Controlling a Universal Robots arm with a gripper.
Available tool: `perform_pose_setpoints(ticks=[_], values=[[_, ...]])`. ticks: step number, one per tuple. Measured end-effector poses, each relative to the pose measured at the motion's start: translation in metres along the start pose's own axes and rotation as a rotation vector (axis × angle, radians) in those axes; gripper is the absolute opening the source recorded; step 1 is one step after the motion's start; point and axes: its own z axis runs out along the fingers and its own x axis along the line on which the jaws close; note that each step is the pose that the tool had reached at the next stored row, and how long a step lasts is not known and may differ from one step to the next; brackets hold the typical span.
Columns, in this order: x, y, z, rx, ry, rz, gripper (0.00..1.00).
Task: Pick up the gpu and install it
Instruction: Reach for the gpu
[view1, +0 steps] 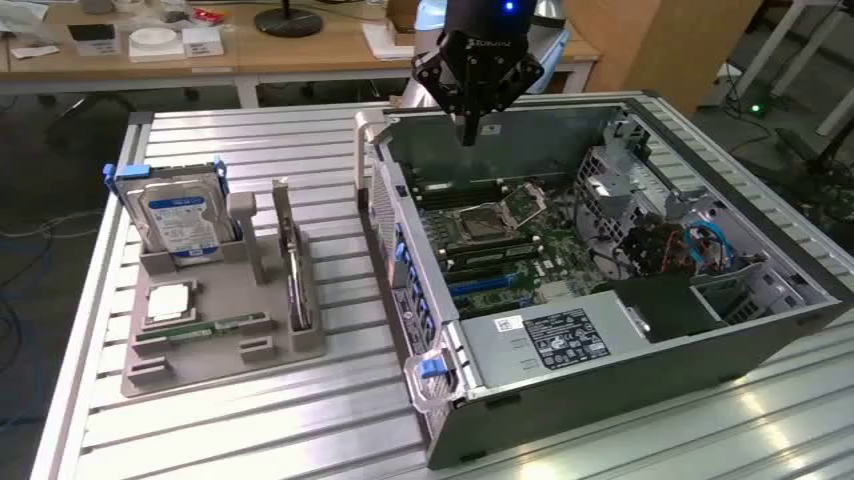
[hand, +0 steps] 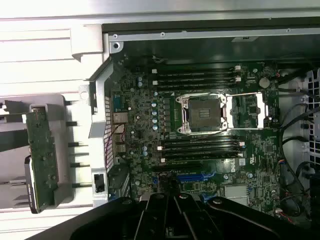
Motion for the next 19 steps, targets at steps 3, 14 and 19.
perform_pose_setpoints(ticks=[3, 14, 19], values=[[0.0003, 0.0, 0.0001, 0.0001, 0.0011, 0.0, 0.11], [0.0046, -0.0004, 0.0001, 0.0001, 0.0012, 0.0, 0.11], [0.0077, -0.0006, 0.0, 0.0, 0.0012, 0.0, 0.11]])
